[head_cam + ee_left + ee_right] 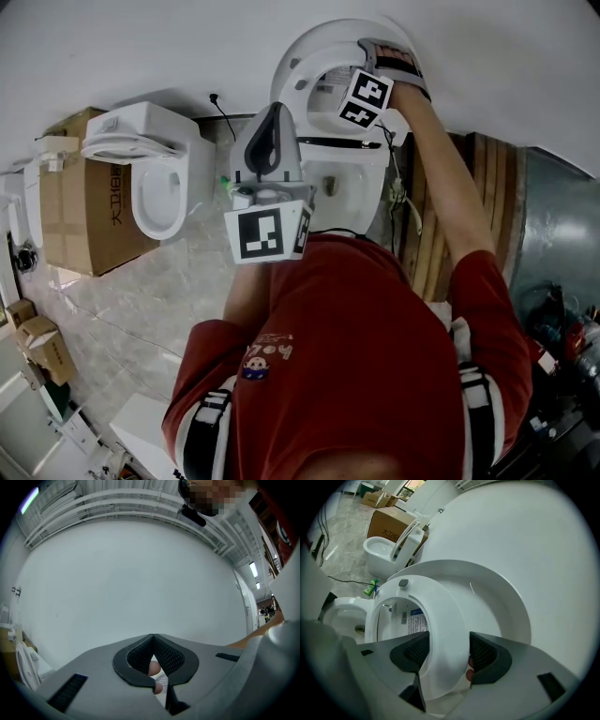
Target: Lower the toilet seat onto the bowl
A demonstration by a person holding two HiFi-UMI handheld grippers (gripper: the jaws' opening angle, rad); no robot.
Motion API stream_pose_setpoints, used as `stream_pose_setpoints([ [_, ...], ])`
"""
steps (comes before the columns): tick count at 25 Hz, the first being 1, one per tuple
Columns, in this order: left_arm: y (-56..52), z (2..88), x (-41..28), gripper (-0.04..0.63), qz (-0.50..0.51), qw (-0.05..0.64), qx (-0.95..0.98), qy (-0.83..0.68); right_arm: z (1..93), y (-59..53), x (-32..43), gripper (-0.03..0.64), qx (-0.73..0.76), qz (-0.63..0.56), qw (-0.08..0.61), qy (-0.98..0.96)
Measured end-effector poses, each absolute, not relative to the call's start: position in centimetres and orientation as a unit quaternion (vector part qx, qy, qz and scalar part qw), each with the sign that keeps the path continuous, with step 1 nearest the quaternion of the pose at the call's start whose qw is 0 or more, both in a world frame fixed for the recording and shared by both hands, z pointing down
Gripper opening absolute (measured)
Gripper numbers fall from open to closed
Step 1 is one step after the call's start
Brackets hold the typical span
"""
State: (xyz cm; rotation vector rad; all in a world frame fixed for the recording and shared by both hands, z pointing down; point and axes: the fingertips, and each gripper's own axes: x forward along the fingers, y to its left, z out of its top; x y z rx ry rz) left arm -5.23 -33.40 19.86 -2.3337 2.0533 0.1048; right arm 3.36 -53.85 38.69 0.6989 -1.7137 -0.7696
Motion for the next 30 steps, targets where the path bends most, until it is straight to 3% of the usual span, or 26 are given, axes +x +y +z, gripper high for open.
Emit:
stream_pose_setpoints([
  [14, -32.1, 20.5, -5.8, 0.009, 0.029, 0.011, -0.764, 0.645, 38.8, -51.6, 3.9, 0.253, 0.305, -0.322, 0.548, -0.710],
  [30, -31.5, 22.6, -11.6, 0.009, 0.039, -0.023, -0.793, 0.608, 37.8, -48.1, 4.0, 0.253, 0.321, -0.323, 0.588, -0.669],
])
